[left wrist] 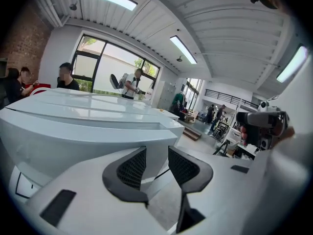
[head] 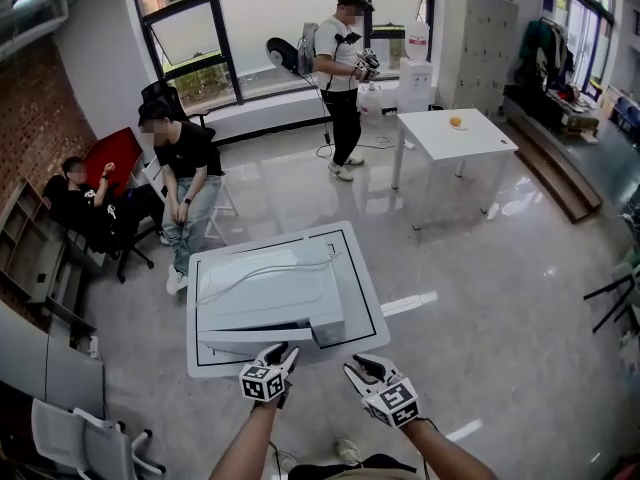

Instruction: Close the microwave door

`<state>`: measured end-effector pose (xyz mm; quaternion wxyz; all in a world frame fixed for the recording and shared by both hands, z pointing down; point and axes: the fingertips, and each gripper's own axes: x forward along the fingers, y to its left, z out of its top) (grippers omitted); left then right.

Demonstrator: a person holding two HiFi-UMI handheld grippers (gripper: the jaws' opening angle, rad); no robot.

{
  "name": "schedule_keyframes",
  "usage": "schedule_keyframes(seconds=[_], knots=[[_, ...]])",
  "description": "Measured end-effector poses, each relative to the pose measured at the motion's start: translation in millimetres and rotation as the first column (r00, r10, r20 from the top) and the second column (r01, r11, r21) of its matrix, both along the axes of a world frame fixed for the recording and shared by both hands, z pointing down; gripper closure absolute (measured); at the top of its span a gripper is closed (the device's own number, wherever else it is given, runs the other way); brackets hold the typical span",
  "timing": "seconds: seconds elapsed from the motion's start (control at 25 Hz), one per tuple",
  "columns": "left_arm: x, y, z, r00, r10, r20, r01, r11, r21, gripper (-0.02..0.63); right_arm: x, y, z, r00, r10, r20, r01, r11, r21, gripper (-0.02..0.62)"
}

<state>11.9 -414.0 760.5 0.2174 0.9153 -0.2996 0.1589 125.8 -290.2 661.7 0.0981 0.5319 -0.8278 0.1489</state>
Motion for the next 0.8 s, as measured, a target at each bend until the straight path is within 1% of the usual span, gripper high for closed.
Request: schedule_keyframes(seconds=[0.08, 0.16, 0.2, 0.28, 0.36, 0.4, 0.48, 0.52, 0.6, 0.68, 0.8], knots=[[3.0, -12.0, 0.4, 1.0, -0.013, 0.004, 0.013, 1.0, -0.003, 0.454, 1.0, -1.6, -0.2, 1.0, 0.004, -0.006, -0.004, 1.0, -0.003, 0.483], [5.0, -17.6, 5.1, 0.999, -0.009, 0.043, 0.009, 1.0, 0.013, 0.519, 3.7, -2.6, -1.0, 1.0, 0.013, -0.01, -0.013, 1.0, -0.004, 0.483], [5.3, -19.2, 9.0, 0.998, -0.008, 0.061, 0.006, 1.0, 0.023, 0.53, 5.4, -2.9, -1.0, 1.0, 0.017, -0.01, -0.017, 1.0, -0.005, 0.483], [5.4, -25.3, 15.3, 0.997, -0.017, 0.078, 0.014, 0.999, 0.037, 0.575, 7.9, -3.2, 1.1, 1.0, 0.022, -0.012, -0.022, 1.0, -0.008, 0.483], [8.6, -33.2, 16.7, 0.996, -0.017, 0.089, 0.013, 0.999, 0.045, 0.578, 8.2, -2.7, 4.0, 1.0, 0.023, -0.017, -0.024, 1.0, -0.01, 0.483], [13.4, -34.5, 15.5, 0.995, 0.0, 0.101, -0.006, 0.999, 0.052, 0.595, 7.9, -1.8, 4.6, 1.0, 0.024, -0.019, -0.024, 1.0, -0.012, 0.483], [28.9, -30.7, 10.7, 0.99, 0.057, 0.126, -0.066, 0.995, 0.071, 0.598, 8.3, 0.3, 2.9, 0.999, 0.027, -0.022, -0.027, 1.0, -0.014, 0.483], [37.0, -27.9, 7.0, 0.989, 0.08, 0.126, -0.09, 0.993, 0.078, 0.598, 9.1, 1.4, 1.2, 0.999, 0.029, -0.023, -0.029, 0.999, -0.014, 0.483], [46.9, -22.8, -1.6, 0.99, 0.097, 0.104, -0.106, 0.991, 0.085, 0.591, 9.7, 4.6, -1.1, 0.999, 0.033, -0.021, -0.033, 0.999, -0.014, 0.483], [46.1, -16.0, -11.3, 0.994, 0.086, 0.067, -0.092, 0.992, 0.092, 0.558, 8.3, 10.4, -0.9, 0.999, 0.033, -0.019, -0.033, 0.999, -0.016, 0.483], [35.6, 1.9, -29.2, 0.997, 0.076, 0.031, -0.079, 0.989, 0.121, 0.554, 6.9, 19.4, -0.6, 0.999, 0.028, -0.019, -0.028, 0.999, -0.017, 0.483]])
